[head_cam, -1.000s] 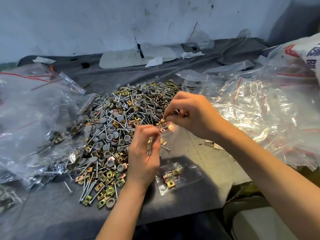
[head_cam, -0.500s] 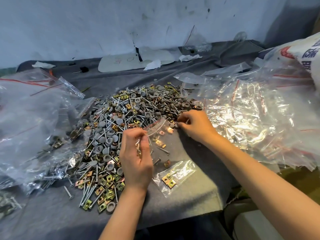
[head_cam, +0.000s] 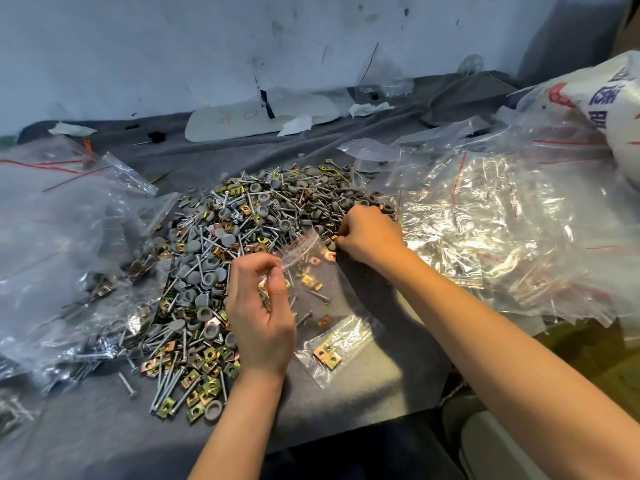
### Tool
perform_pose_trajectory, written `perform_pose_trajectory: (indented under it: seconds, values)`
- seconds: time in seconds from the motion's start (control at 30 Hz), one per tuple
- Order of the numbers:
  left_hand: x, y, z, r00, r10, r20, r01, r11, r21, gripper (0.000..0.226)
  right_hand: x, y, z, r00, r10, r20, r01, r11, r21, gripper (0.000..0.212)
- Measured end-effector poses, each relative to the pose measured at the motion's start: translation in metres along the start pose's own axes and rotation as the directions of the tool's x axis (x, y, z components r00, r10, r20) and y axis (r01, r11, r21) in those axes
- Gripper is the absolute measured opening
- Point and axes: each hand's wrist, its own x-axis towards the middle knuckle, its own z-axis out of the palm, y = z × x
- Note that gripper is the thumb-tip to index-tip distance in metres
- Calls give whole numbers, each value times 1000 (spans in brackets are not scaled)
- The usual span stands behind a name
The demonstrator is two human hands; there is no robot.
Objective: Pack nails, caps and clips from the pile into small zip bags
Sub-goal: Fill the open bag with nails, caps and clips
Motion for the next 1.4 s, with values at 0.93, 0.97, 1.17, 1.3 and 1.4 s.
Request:
perform_pose_trajectory:
  seconds: [0.93,0.97,1.17,1.3,1.4]
  values:
    - [0,0,1,1000,1,8,-1,1000,13,8,-17,7,19,981,-187,-44,191,948,255,7]
    - [1,0,1,1000,1,20,-1,1000,12,8,-19,8,18,979,-188,-75,202,929,309,8]
    - [3,0,4,991,73,113,-73,997,-5,13,-33,-11,-30,928,-213,-305,370,604,706,15]
    - [4,1,4,985,123,125,-119,992,-41,14,-47,-26,-71,809,-512,-289,566,546,617,12]
    - [4,3,4,982,130,134,-121,990,-68,14,-52,-26,-74,772,-633,-57,575,657,487,10]
